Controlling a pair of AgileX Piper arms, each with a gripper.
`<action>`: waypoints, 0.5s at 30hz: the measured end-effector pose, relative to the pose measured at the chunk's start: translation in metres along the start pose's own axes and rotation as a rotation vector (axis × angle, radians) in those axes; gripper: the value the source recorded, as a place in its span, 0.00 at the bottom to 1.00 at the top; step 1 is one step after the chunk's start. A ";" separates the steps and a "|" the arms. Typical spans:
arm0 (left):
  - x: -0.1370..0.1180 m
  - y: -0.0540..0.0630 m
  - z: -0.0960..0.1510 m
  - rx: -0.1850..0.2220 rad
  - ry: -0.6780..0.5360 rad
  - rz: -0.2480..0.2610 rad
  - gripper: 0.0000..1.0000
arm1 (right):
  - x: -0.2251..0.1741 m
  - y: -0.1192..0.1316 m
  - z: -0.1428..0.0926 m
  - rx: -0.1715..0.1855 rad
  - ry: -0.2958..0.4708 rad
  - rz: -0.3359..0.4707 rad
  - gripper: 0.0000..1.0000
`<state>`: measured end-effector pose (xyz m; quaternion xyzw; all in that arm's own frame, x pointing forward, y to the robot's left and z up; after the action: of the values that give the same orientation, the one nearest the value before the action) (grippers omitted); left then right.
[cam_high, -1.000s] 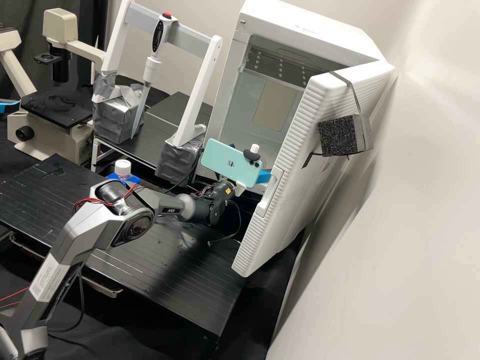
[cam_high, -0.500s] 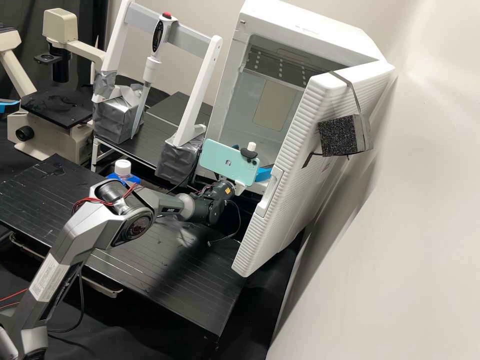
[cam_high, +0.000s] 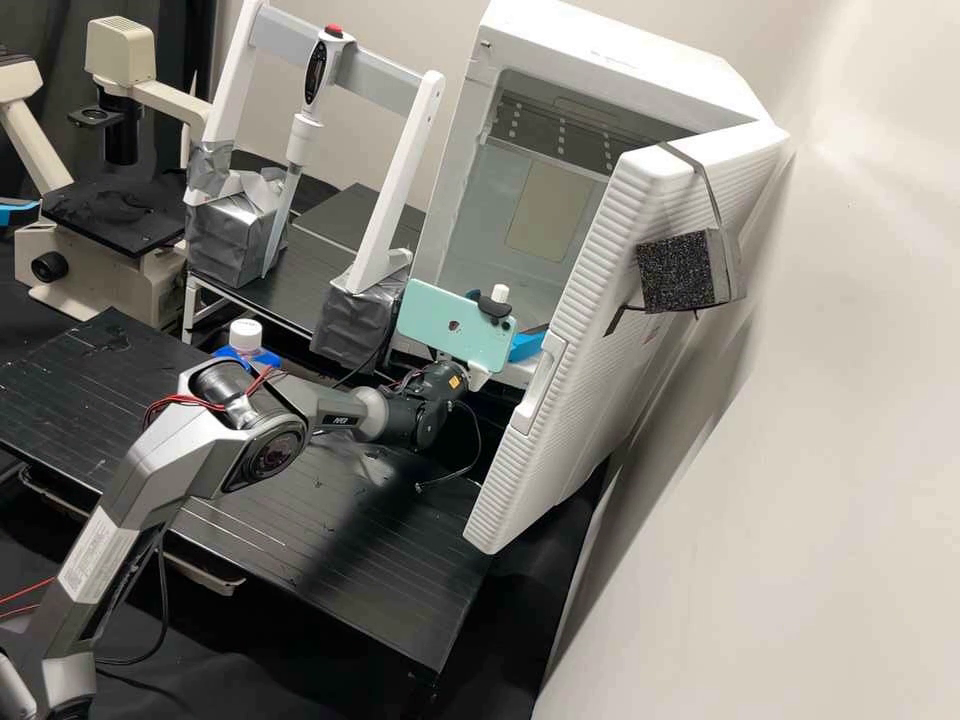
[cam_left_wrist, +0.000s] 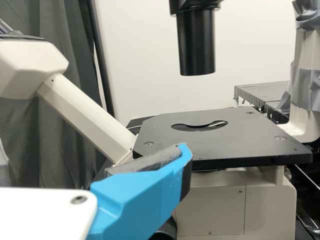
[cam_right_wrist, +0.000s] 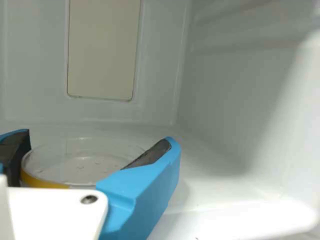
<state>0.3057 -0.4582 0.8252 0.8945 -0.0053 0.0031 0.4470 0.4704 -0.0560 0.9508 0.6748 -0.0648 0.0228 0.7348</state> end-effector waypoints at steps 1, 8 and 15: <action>0.000 0.000 0.000 0.000 0.000 0.000 1.00 | 0.000 -0.001 0.000 0.004 0.000 -0.001 0.00; 0.000 0.000 0.000 0.000 0.000 0.000 1.00 | -0.013 0.009 0.000 0.067 0.006 0.017 0.00; 0.000 0.000 0.000 0.000 0.000 0.000 1.00 | -0.023 0.032 0.002 0.098 0.002 0.074 0.00</action>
<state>0.3057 -0.4582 0.8252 0.8945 -0.0053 0.0031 0.4470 0.4438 -0.0539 0.9794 0.7070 -0.0875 0.0537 0.6998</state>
